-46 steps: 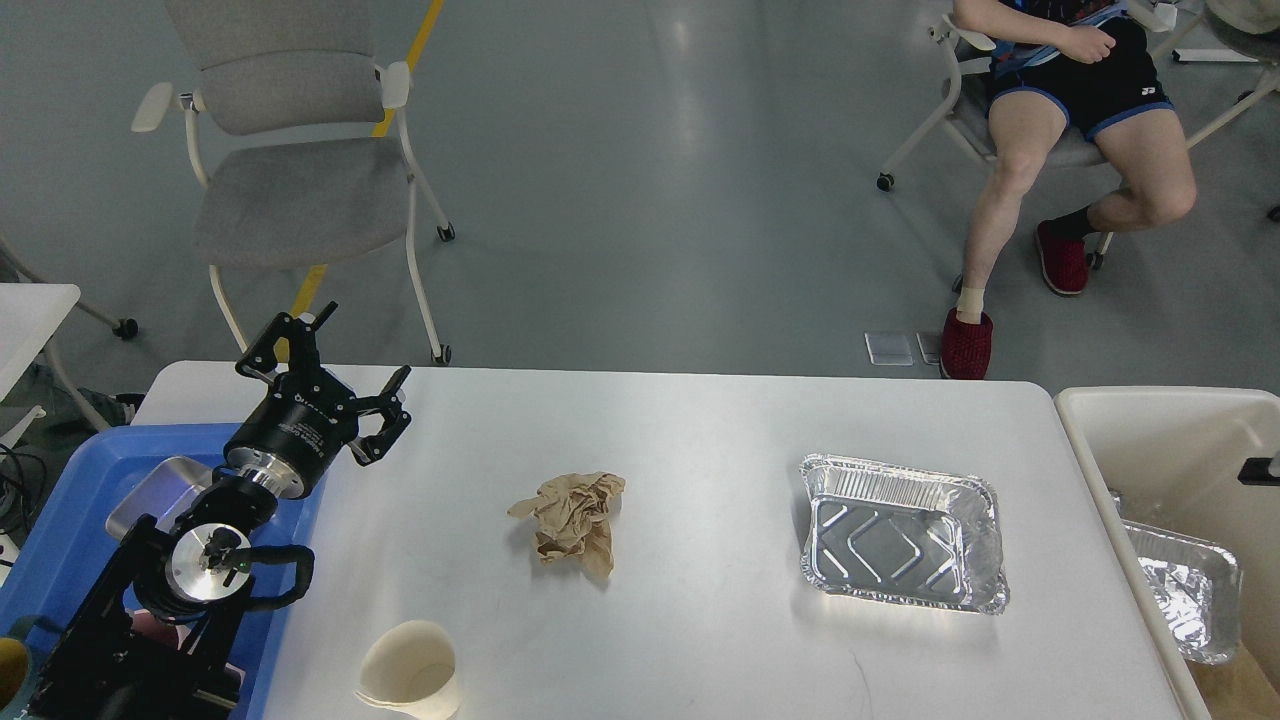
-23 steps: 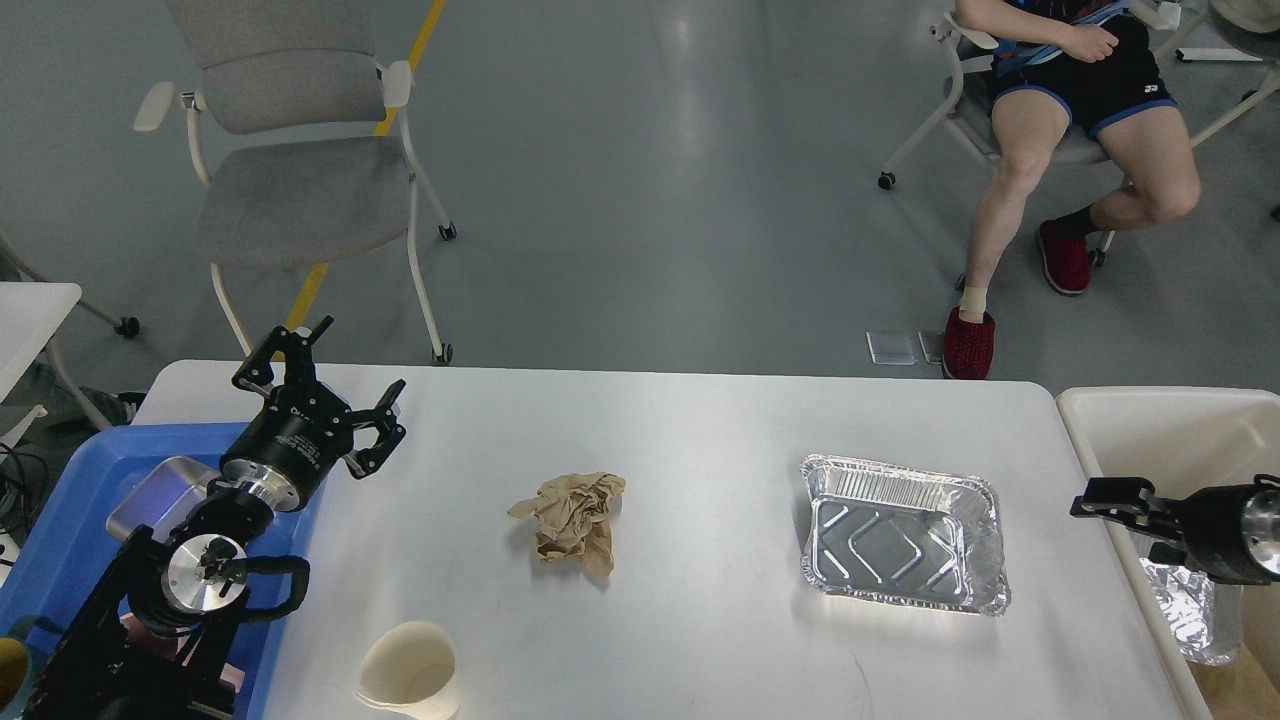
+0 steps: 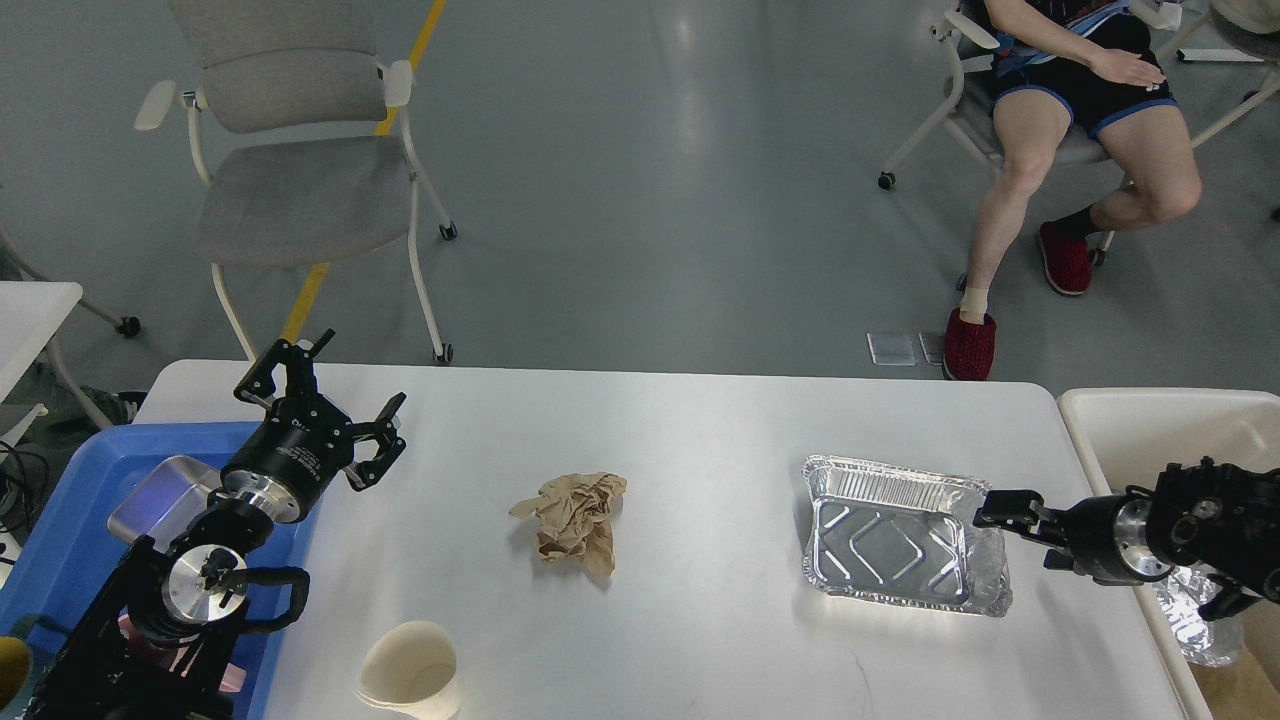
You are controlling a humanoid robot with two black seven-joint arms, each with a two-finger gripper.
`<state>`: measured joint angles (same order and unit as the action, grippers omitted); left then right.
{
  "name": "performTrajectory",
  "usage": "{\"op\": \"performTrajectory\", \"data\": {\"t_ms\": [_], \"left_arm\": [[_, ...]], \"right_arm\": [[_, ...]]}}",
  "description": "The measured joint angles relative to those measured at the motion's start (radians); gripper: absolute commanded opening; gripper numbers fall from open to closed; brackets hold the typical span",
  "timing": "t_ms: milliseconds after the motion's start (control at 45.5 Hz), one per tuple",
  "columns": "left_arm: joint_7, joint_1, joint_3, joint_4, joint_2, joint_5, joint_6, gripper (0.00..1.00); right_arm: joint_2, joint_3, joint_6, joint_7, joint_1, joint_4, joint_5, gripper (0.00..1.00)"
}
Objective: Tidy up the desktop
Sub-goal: 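Grasp the foil tray edge with the right gripper and lift it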
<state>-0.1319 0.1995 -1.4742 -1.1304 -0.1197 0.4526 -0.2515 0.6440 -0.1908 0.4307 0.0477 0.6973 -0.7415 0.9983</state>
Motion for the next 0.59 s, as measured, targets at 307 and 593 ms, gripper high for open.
{"op": "performTrajectory", "data": {"t_ms": [307, 593], "left_arm": [[0.0, 0.0, 0.002, 0.0, 0.001, 0.001, 0.0, 0.97], [0.0, -0.002, 0.002, 0.0, -0.001, 0.001, 0.006, 0.97]], "right_arm": [[-0.108, 0.015, -0.048, 0.001, -0.02, 0.068, 0.052, 0.15], [-0.125, 0.02, -0.042, 0.001, -0.015, 0.072, 0.062, 0.0]]}}
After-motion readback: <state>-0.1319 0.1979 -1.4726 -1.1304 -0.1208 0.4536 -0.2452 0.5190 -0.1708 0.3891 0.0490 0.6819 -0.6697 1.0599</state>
